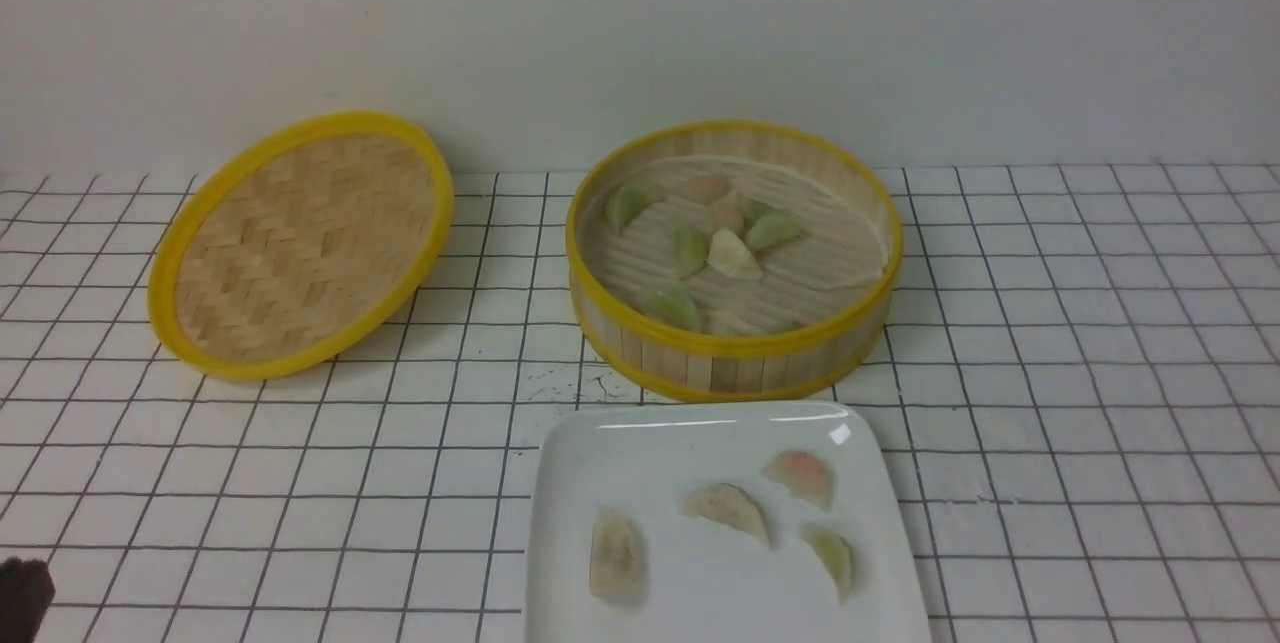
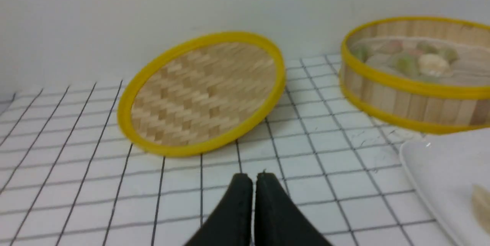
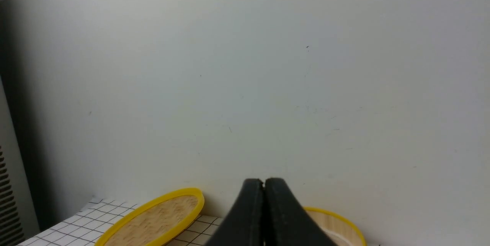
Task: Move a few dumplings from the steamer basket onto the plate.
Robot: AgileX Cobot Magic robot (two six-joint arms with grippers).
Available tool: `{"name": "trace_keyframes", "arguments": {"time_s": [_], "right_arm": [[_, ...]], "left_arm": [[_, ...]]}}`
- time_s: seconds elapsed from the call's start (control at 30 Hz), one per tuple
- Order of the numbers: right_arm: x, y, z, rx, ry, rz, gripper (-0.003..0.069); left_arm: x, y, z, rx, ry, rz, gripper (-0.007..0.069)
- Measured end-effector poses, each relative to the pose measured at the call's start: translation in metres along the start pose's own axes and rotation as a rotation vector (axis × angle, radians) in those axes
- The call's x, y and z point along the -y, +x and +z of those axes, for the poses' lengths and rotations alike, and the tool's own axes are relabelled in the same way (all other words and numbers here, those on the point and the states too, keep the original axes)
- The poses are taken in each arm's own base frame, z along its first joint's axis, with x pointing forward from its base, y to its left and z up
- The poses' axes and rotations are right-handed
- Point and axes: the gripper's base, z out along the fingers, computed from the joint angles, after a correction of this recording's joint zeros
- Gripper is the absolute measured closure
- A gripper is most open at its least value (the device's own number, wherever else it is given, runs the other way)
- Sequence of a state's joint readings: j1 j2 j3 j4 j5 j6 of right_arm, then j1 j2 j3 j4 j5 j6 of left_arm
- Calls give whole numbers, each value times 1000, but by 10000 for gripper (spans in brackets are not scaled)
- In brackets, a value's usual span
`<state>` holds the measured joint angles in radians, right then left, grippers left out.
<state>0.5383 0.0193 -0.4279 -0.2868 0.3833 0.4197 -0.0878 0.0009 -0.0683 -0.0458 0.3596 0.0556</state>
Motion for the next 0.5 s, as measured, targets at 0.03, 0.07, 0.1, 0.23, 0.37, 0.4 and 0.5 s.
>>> {"name": "trace_keyframes", "arguments": {"time_s": [0.03,0.07,0.1,0.23,0.37,0.4,0.5], "right_arm": [[0,0,0,0,0,0,673],[0,0,0,1,0,0,673],[0,0,0,1,0,0,673],[0,0,0,1,0,0,673],[0,0,0,1,0,0,673],[0,0,0,1,0,0,673],[0,0,0,1,0,0,673]], "left_arm": [[0,12,3,-33,-9,-1,631],[-1,23,6,-64,-16,4,631],[-1,25,7,-70,-17,3,631],[-1,33,8,-113,-18,19,631],[-1,33,8,-113,-19,18,631],[-1,33,8,-113,-19,18,631],[-1,33,8,-113,-19,19,631]]}}
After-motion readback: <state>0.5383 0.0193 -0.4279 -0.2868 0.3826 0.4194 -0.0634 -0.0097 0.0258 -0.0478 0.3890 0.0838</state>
